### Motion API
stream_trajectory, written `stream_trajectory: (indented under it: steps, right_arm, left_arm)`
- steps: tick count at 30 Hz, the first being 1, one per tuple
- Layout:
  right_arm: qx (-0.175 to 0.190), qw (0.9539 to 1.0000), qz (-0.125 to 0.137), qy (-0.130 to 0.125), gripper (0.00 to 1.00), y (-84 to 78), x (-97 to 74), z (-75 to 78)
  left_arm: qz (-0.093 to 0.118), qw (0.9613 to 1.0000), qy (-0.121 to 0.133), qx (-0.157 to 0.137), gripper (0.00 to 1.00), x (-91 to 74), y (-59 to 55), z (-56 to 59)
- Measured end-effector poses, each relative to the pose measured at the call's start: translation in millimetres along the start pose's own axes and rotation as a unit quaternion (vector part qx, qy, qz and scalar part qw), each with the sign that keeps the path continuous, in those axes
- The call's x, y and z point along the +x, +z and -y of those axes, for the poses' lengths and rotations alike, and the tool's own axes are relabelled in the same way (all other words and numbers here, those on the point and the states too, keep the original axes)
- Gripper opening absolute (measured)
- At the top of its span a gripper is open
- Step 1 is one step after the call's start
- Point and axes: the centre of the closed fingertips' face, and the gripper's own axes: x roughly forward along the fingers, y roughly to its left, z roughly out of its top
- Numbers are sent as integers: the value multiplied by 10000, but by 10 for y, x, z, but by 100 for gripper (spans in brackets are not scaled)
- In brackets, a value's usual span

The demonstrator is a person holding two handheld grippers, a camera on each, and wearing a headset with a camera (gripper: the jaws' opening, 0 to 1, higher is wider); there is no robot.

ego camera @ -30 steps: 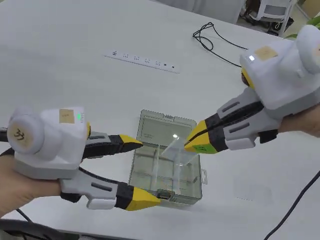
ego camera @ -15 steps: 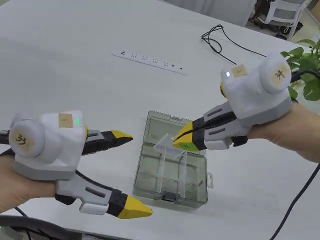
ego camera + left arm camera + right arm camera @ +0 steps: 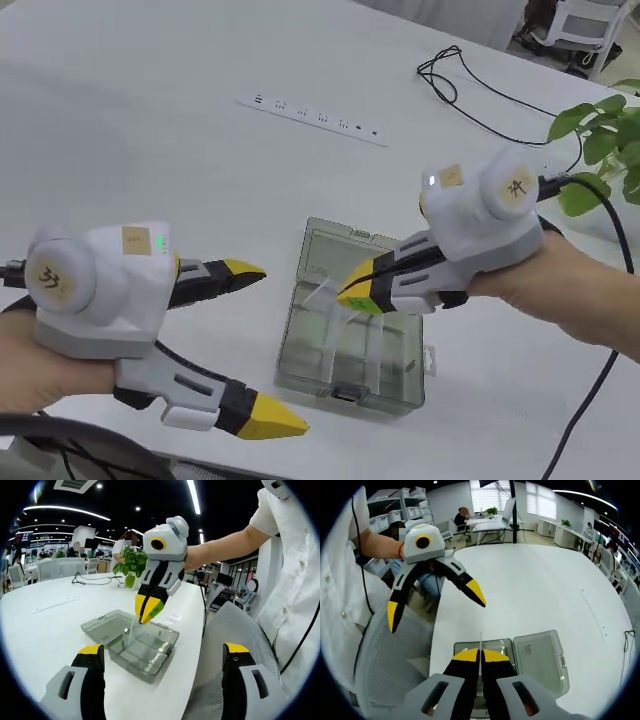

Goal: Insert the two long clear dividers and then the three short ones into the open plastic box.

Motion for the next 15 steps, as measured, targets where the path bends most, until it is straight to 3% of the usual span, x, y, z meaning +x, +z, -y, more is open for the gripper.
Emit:
stream_trajectory:
  steps: [15]
  right_arm:
    - [-63,9999,-94,-16,2,-151,130,78]
  left_arm:
    - [37,9999,15,-98,100,-8,-14,10]
